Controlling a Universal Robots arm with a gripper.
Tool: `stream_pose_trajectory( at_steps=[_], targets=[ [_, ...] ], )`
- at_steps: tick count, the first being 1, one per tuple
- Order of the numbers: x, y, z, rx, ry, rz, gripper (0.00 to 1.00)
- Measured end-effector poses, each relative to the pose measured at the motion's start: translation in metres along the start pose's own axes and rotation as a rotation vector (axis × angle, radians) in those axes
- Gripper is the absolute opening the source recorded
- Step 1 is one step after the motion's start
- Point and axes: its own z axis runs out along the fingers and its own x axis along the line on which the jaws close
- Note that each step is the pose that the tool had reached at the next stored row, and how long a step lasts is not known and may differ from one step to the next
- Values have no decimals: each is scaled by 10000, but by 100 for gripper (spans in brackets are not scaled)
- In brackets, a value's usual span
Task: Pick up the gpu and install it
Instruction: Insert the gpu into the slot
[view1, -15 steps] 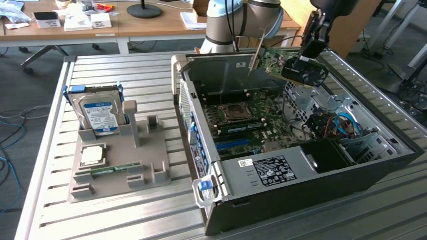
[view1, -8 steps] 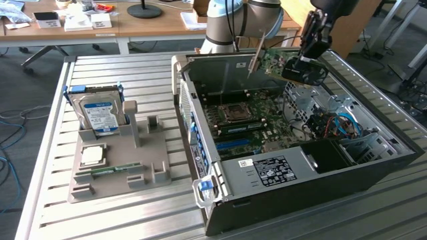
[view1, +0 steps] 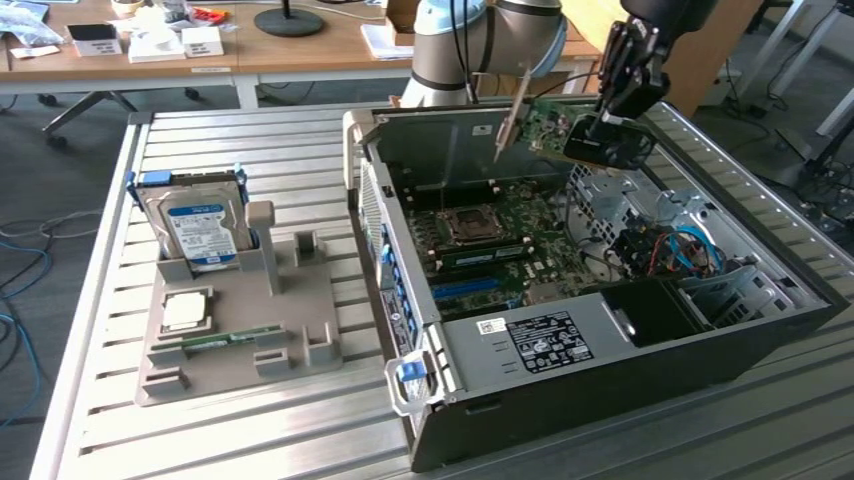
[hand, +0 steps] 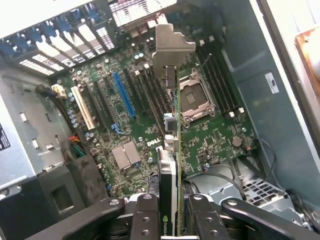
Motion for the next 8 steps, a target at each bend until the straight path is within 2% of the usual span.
stream_pose_trajectory(
  at_steps=[8],
  targets=[
    [0, 0, 0, -14, 71, -928, 27]
  ],
)
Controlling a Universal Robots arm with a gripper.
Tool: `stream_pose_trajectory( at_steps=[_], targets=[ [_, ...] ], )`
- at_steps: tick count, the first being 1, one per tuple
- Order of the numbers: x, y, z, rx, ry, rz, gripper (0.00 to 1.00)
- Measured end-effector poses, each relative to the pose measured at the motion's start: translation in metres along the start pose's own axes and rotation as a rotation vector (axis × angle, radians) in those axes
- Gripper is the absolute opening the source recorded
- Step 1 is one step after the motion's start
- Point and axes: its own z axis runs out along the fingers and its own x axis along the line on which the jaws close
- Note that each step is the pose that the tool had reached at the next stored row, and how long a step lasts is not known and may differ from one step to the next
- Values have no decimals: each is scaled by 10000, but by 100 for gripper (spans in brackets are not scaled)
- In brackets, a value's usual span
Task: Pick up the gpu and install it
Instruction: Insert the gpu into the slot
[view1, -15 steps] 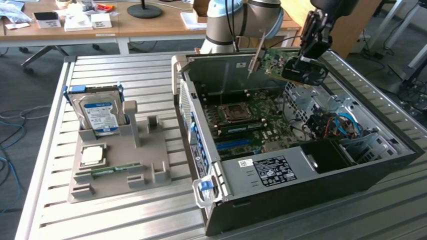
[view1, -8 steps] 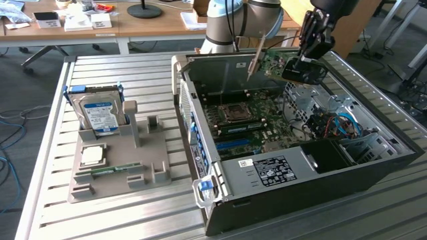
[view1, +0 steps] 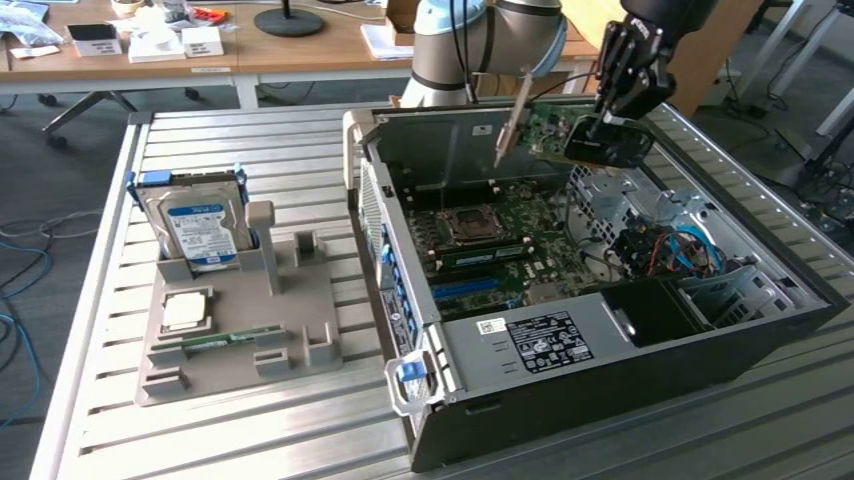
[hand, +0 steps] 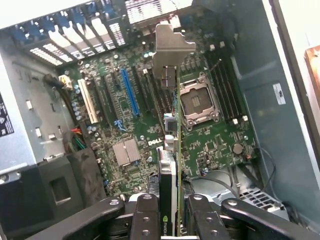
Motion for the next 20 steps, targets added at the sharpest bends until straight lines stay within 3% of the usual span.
stream_pose_trajectory(
  at_steps=[12, 20],
  targets=[
    [0, 0, 0, -17, 70, -1006, 27],
    [0, 0, 0, -18, 75, -1074, 27]
  ],
)
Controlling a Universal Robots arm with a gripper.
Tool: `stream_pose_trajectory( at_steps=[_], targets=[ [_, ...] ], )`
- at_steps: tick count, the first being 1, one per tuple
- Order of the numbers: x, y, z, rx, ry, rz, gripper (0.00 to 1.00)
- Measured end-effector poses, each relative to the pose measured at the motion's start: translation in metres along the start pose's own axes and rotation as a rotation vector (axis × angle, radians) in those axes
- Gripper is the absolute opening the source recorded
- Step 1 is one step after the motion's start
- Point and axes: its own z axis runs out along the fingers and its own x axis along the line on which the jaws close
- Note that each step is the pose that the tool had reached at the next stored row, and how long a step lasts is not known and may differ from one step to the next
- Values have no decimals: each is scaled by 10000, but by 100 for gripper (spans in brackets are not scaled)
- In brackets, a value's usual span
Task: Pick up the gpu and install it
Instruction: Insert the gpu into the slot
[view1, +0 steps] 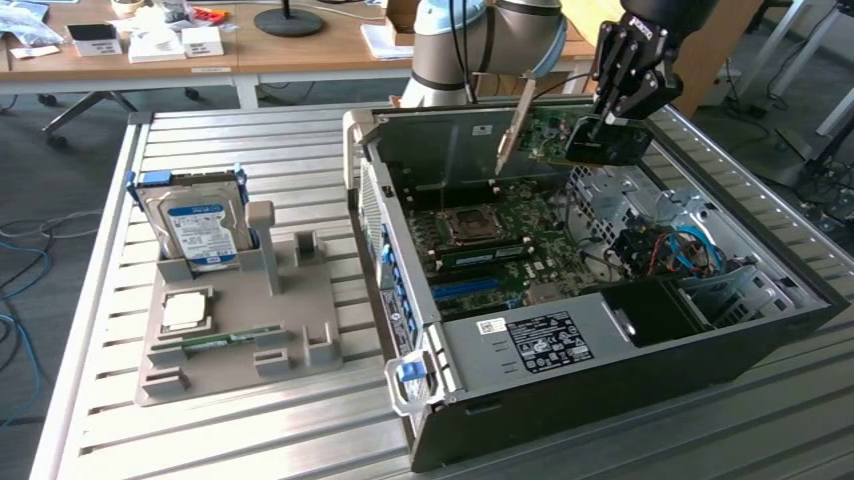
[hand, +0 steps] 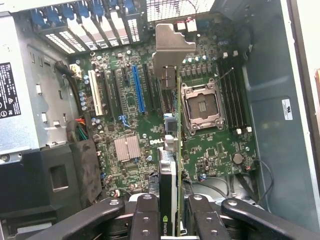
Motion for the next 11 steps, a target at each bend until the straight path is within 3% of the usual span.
stream_pose_trajectory(
  at_steps=[11],
  targets=[
    [0, 0, 0, -2, 8, -140, 27]
  ],
)
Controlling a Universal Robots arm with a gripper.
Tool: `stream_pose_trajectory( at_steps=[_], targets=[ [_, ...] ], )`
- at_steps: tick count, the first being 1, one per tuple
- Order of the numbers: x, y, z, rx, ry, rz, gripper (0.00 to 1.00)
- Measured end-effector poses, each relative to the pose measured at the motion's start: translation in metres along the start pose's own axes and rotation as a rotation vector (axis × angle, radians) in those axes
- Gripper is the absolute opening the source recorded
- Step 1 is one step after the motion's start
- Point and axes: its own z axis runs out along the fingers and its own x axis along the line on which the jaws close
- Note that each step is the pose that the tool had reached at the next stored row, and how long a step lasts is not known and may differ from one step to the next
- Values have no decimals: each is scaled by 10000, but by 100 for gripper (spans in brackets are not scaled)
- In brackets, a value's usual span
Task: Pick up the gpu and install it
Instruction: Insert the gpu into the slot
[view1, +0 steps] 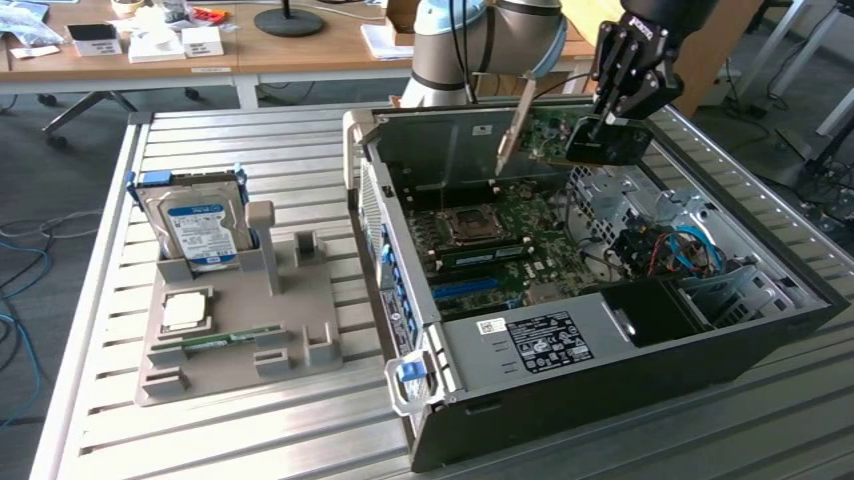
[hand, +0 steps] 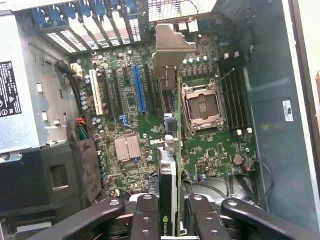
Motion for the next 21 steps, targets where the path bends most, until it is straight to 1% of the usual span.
stream_pose_trajectory(
  at_steps=[7, 13, 16, 18, 21],
  targets=[
    [0, 0, 0, -7, 22, -371, 27],
    [0, 0, 0, -8, 23, -394, 27],
    [0, 0, 0, -6, 28, -494, 27],
    [0, -1, 3, 31, 27, -606, 27],
    [0, 0, 9, 141, 18, -763, 27]
  ],
)
